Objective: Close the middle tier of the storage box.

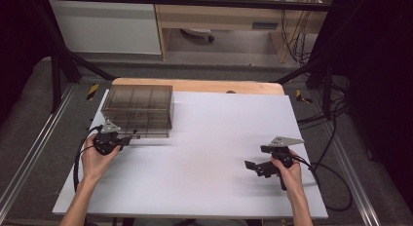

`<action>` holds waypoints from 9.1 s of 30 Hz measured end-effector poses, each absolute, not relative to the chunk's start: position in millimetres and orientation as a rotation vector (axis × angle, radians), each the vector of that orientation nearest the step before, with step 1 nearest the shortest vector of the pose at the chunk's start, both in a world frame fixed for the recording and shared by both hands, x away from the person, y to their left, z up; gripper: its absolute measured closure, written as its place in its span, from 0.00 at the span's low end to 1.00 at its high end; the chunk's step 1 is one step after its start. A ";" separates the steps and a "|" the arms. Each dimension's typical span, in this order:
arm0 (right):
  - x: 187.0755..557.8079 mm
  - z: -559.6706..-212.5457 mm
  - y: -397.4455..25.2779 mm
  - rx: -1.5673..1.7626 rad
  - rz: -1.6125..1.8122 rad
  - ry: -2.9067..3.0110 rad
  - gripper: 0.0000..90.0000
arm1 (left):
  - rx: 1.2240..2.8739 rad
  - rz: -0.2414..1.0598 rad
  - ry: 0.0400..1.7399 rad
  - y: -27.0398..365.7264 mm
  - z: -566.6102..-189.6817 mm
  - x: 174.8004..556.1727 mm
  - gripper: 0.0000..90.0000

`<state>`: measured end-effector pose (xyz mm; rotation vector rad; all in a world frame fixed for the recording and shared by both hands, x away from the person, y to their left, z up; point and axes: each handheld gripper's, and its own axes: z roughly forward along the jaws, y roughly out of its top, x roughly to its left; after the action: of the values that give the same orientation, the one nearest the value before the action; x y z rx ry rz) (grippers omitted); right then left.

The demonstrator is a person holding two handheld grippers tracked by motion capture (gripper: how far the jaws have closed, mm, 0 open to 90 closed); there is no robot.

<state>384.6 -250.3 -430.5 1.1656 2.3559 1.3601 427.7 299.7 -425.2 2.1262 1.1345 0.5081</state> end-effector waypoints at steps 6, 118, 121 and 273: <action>384.2 -429.8 -250.9 1.171 1.356 2.354 0.01 | 2.119 0.507 1.133 300.3 -424.7 428.1 0.99; 384.0 -428.1 -252.7 1.167 1.363 2.344 0.01 | 2.112 0.559 1.144 296.2 -421.6 463.6 0.99; 384.0 -428.2 -252.4 1.168 1.363 2.345 0.01 | 2.109 0.561 1.144 296.2 -421.9 464.3 0.99; 383.2 -426.8 -253.8 1.169 1.371 2.341 0.01 | 2.091 0.486 1.018 302.7 -423.4 388.4 0.07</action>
<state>383.2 -253.8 -426.8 1.1688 2.3407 1.3708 388.4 302.7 -423.4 2.0906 1.0182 0.4865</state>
